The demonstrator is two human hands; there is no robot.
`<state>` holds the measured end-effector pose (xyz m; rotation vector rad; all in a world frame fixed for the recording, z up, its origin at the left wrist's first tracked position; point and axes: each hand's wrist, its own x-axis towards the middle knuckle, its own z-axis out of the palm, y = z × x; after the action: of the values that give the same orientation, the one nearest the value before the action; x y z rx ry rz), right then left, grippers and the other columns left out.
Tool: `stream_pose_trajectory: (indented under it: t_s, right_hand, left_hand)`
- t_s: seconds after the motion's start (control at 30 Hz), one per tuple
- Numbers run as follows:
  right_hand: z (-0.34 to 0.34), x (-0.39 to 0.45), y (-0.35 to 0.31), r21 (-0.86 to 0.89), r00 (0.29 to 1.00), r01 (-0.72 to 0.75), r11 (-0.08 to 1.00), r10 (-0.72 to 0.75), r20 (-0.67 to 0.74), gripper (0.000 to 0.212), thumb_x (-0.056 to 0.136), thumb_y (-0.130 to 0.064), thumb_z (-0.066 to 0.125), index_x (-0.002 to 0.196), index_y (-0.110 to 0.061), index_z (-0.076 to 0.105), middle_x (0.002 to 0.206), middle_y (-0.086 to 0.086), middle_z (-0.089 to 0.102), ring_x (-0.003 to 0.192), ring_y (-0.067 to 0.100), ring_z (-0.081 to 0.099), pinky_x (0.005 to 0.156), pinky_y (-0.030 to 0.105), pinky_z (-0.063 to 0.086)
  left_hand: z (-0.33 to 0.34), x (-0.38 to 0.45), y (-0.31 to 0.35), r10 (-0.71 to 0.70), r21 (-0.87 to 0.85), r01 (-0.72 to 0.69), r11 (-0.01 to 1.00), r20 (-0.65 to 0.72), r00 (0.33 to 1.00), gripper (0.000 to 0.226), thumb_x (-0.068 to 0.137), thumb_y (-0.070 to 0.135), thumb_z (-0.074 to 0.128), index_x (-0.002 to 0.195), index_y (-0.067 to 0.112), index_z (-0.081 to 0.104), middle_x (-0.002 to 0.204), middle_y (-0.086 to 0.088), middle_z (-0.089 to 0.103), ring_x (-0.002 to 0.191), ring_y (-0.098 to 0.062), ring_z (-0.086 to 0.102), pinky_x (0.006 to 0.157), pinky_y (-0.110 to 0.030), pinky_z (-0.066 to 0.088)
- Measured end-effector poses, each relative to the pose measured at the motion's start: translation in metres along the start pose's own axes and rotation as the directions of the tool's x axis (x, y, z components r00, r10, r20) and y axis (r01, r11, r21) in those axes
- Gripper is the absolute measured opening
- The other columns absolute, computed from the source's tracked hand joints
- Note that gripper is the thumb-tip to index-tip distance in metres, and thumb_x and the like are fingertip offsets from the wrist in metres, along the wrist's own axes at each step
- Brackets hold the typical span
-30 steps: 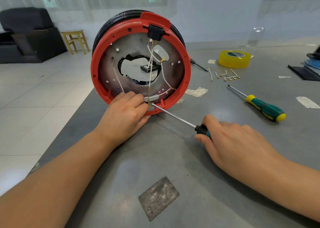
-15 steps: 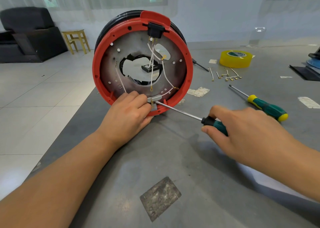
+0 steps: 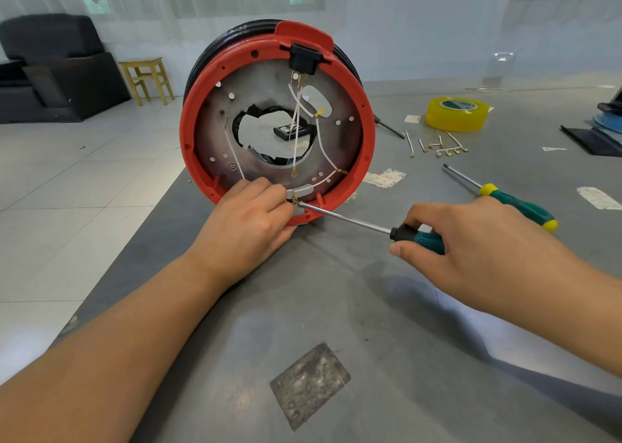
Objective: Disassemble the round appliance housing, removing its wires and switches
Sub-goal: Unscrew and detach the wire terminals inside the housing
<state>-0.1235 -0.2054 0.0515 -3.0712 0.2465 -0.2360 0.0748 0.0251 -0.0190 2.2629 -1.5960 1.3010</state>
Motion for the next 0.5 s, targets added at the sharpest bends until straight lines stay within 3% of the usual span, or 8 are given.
stream_pose_trajectory:
  t_s: [0.27,0.5]
  right_hand:
    - [-0.015,0.009,0.000,0.000,0.999,-0.005,1.000,0.005,0.040,0.033,0.088,-0.071,0.047,0.099,-0.041,0.058,0.070,-0.017,0.053,0.064,0.002,0.049,0.051,0.026,0.039]
    - [-0.012,0.009,0.000,0.013,0.998,-0.025,1.000,0.024,0.051,0.033,0.089,-0.071,0.048,0.100,-0.041,0.057,0.071,-0.017,0.053,0.064,0.002,0.049,0.050,0.025,0.040]
  left_hand:
    - [-0.006,0.003,0.003,0.031,0.041,-0.031,0.999,0.002,1.000,0.022,0.099,0.020,0.068,0.082,0.005,0.068,0.081,-0.010,0.061,0.076,-0.033,0.063,0.064,-0.042,0.047]
    - [-0.006,0.004,0.004,0.053,0.032,-0.053,0.998,0.001,0.999,0.021,0.097,0.018,0.071,0.082,0.005,0.067,0.081,-0.011,0.061,0.076,-0.033,0.063,0.064,-0.042,0.047]
